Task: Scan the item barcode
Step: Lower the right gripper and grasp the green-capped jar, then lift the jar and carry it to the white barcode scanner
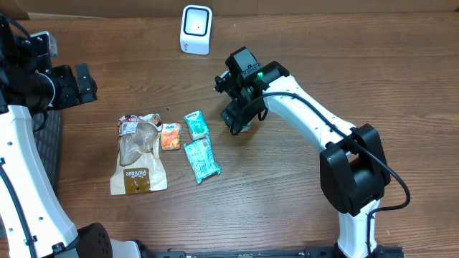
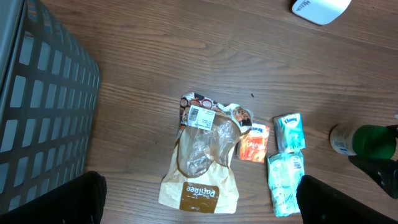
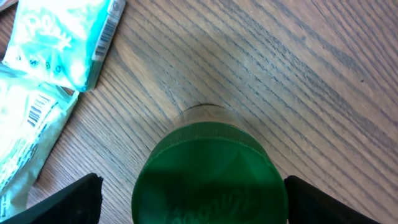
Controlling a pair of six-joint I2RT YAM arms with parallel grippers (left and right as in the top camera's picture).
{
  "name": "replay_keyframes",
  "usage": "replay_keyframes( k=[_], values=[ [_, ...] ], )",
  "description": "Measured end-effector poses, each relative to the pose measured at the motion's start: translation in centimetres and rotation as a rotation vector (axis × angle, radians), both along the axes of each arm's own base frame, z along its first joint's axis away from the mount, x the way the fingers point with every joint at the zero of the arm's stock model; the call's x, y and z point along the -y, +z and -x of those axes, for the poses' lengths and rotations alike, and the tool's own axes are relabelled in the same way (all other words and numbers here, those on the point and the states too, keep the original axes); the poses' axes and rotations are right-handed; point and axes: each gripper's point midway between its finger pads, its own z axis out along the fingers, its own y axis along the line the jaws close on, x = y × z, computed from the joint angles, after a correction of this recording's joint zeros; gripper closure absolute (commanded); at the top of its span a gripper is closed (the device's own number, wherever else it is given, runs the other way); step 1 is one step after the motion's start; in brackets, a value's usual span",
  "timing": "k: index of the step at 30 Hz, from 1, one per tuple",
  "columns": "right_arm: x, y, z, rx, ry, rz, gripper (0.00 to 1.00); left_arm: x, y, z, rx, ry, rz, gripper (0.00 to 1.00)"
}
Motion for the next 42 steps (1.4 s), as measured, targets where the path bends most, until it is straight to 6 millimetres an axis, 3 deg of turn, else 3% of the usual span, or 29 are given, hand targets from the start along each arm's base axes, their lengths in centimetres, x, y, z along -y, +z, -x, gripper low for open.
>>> replay_keyframes(
  k=[10, 19, 22, 25, 30, 33, 38, 42],
  values=[
    [1.3, -0.5, -0.9, 0.002, -0.032, -0.009, 0.14, 0.0, 0.0, 0.0, 0.000, 0.000, 0.000, 0.00],
    [1.1, -1.0, -1.1, 0.002, -0.032, -0.031, 0.15, 0.0, 0.0, 0.0, 0.000, 0.000, 0.000, 0.00],
    [1.3, -1.6, -0.7, -0.010, -0.032, -0.025, 0.25, 0.0, 0.0, 0.0, 0.000, 0.000, 0.000, 0.00],
    [1.2, -1.7, -0.5, -0.017, -0.035, -0.029, 0.44, 0.0, 0.0, 0.0, 0.000, 0.000, 0.000, 0.00],
    [1.1, -1.6, -0.9, -0.013, -0.079, -0.041, 0.59, 0.0, 0.0, 0.0, 0.000, 0.000, 0.000, 0.00],
    [1.3, -1.4, -0.5, -0.039, -0.117, -0.038, 0.62, 0.0, 0.0, 0.0, 0.000, 0.000, 0.000, 0.00],
    [0.8, 0.2, 0.6, -0.115, -0.139, -0.068, 0.62, 0.0, 0.0, 0.0, 0.000, 0.000, 0.000, 0.00],
    [-0.6, 3.7, 0.3, -0.157, -0.137, -0.195, 0.63, 0.0, 0.0, 0.0, 0.000, 0.000, 0.000, 0.00]
  ],
)
